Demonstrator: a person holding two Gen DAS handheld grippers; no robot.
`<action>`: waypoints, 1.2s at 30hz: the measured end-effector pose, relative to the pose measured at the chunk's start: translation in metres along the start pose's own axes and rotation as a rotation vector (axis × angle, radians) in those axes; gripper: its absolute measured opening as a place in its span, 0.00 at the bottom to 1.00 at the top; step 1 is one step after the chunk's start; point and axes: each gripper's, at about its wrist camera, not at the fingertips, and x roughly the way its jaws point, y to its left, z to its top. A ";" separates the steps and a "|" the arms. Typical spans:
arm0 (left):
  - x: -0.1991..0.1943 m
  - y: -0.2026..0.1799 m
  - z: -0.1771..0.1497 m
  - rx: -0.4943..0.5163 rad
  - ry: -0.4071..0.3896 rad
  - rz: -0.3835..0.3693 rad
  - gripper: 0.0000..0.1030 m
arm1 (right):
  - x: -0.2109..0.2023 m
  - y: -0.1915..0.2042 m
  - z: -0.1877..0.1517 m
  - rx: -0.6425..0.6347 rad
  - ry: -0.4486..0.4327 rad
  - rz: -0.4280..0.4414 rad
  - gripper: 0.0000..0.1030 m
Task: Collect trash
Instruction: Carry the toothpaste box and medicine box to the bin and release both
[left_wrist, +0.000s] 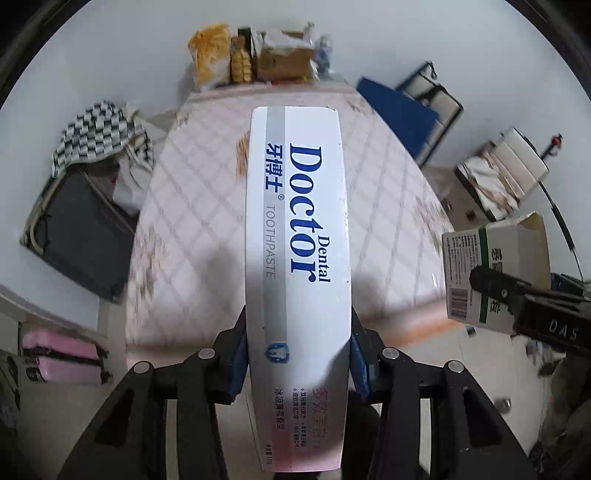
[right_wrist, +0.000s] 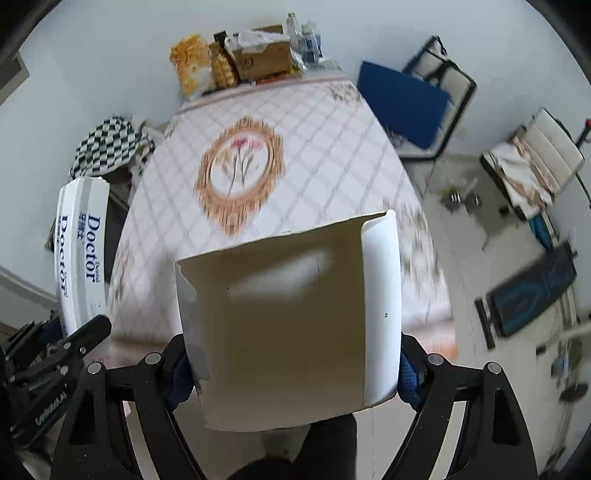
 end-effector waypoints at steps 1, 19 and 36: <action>0.001 0.001 -0.013 -0.002 0.024 -0.010 0.41 | -0.002 0.000 -0.016 0.004 0.013 0.003 0.84; 0.266 0.013 -0.230 -0.297 0.541 -0.118 0.41 | 0.242 -0.055 -0.308 0.109 0.491 0.060 0.84; 0.435 0.049 -0.295 -0.402 0.564 -0.114 0.98 | 0.495 -0.061 -0.387 0.203 0.594 0.231 1.00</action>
